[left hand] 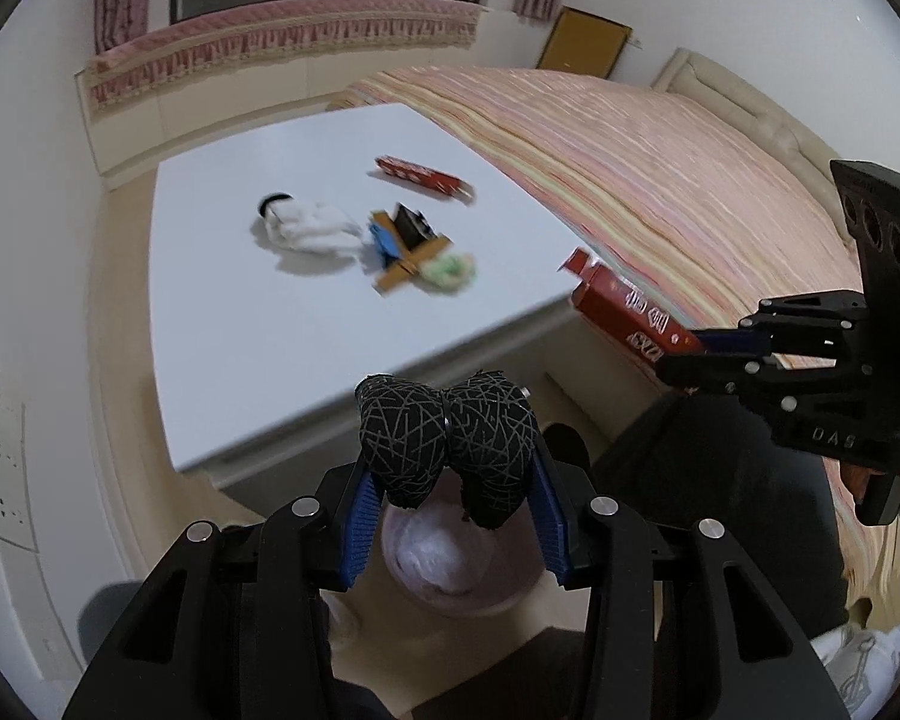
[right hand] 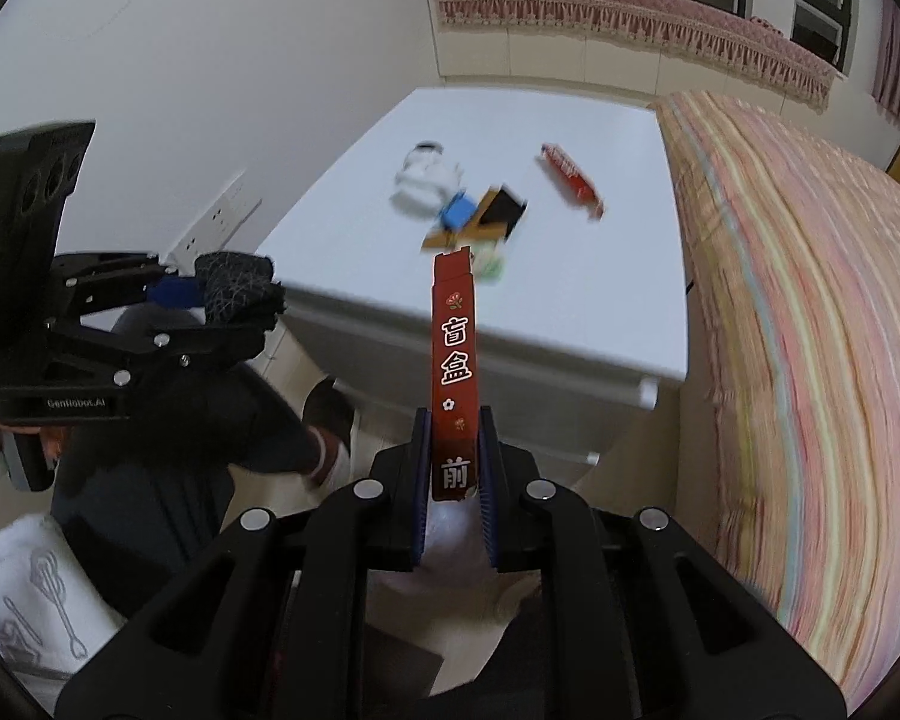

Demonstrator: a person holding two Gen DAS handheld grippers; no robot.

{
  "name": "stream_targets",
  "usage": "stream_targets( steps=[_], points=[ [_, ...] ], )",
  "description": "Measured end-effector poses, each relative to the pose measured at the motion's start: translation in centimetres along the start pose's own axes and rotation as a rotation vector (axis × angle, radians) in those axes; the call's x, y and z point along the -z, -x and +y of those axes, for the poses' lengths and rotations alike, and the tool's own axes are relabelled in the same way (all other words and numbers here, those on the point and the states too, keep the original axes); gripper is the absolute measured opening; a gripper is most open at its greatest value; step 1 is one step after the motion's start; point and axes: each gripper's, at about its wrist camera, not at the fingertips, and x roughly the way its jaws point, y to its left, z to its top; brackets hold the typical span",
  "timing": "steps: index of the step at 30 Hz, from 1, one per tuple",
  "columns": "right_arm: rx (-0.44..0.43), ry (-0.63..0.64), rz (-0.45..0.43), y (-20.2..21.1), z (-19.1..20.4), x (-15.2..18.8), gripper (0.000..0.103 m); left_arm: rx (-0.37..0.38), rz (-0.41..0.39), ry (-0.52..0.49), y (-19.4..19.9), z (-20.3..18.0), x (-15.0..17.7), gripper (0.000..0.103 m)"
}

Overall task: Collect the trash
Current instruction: 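Carry the glove and red box over the pink wastebasket and release both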

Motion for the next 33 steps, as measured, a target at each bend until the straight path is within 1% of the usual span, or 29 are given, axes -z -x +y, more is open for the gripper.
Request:
stream_targets(
  steps=[3,7,15,18,19,20,21,22,23,25,28,33],
  points=[
    [-0.016,-0.002,0.026,-0.1,0.5,1.9,0.014,0.016,0.014,-0.006,-0.1,-0.8,1.1,0.044],
    [-0.026,-0.011,0.035,-0.1,0.8,2.9,0.014,0.026,0.026,-0.014,-0.3,-1.6,2.0,0.044],
    [-0.056,-0.02,0.036,0.0,0.8,3.2,0.014,0.038,0.041,-0.023,-0.4,-2.2,2.4,0.046],
    [-0.071,-0.019,0.039,-0.1,0.8,3.2,0.015,0.051,0.04,-0.029,-0.4,-2.3,2.5,0.051],
    [-0.07,-0.019,0.041,-0.2,0.7,3.2,0.022,0.055,0.039,-0.027,-0.4,-2.3,2.5,0.057],
    [-0.058,-0.019,0.04,-0.3,0.7,3.1,0.032,0.052,0.038,-0.024,-0.5,-2.3,2.5,0.07],
    [-0.051,-0.02,0.034,-0.2,0.5,3.1,0.06,0.049,0.034,-0.018,-0.5,-2.1,2.5,0.08],
    [-0.045,-0.025,0.023,-0.1,0.4,3.1,0.078,0.035,0.012,-0.004,-0.3,-1.8,2.5,0.09],
    [-0.039,-0.03,0.016,-0.1,0.2,3.1,0.08,0.025,0.005,0.002,-0.2,-1.7,2.4,0.09],
    [-0.013,-0.04,0.022,-0.2,-0.1,3.0,0.089,-0.002,0.005,0.011,-0.2,-1.3,2.2,0.09],
    [0.005,-0.058,0.027,-0.5,-0.5,2.9,0.092,-0.015,-0.006,0.027,0.1,-0.8,2.1,0.095],
    [0.002,-0.073,0.035,-1.0,-0.7,2.7,0.096,-0.031,-0.01,0.038,0.3,-0.2,2.0,0.095]
  ],
)
